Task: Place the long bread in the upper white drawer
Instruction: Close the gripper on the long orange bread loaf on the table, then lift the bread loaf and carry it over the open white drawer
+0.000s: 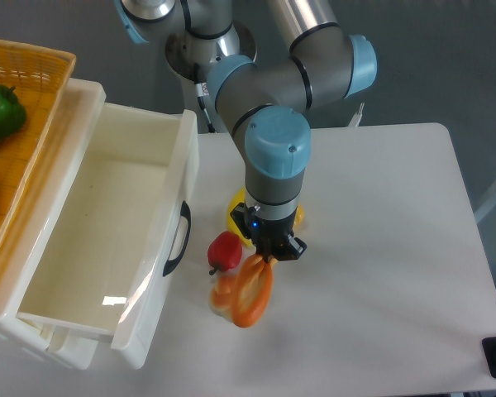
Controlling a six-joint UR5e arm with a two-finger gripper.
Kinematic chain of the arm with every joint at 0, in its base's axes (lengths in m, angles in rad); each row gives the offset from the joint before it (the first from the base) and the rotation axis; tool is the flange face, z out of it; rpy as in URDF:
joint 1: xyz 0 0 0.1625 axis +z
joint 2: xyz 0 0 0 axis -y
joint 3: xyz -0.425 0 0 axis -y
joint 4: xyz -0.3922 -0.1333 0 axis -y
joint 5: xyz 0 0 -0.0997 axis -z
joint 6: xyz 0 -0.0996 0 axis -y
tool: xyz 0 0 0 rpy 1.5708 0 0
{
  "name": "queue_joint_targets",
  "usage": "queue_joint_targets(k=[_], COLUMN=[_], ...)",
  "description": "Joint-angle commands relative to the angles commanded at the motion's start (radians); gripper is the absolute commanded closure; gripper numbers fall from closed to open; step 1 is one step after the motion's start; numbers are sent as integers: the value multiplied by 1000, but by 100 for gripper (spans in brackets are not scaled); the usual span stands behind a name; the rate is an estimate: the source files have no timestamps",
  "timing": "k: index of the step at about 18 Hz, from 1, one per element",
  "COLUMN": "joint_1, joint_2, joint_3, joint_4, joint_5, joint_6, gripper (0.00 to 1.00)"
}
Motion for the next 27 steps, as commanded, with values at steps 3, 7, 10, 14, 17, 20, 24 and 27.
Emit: queue_joint_targets(k=[3,7,10,14,17,20,24,27], joint_1=[3,5,5,2,-6,-12,0,6], joint_2=[0,-12,-22,-14,4,32,109,164], joint_3=[2,44,66,66,74,80,94,94], joint_4=[0,9,0,-3,-6,-76,-231,-323], joint_5=[-2,-43,-55,-52,-57,-61,-66,-66], joint_6=[-2,-32,-54,-57,-103,-110,-114,-130], gripper=[100,100,100,100,100,100,100,100])
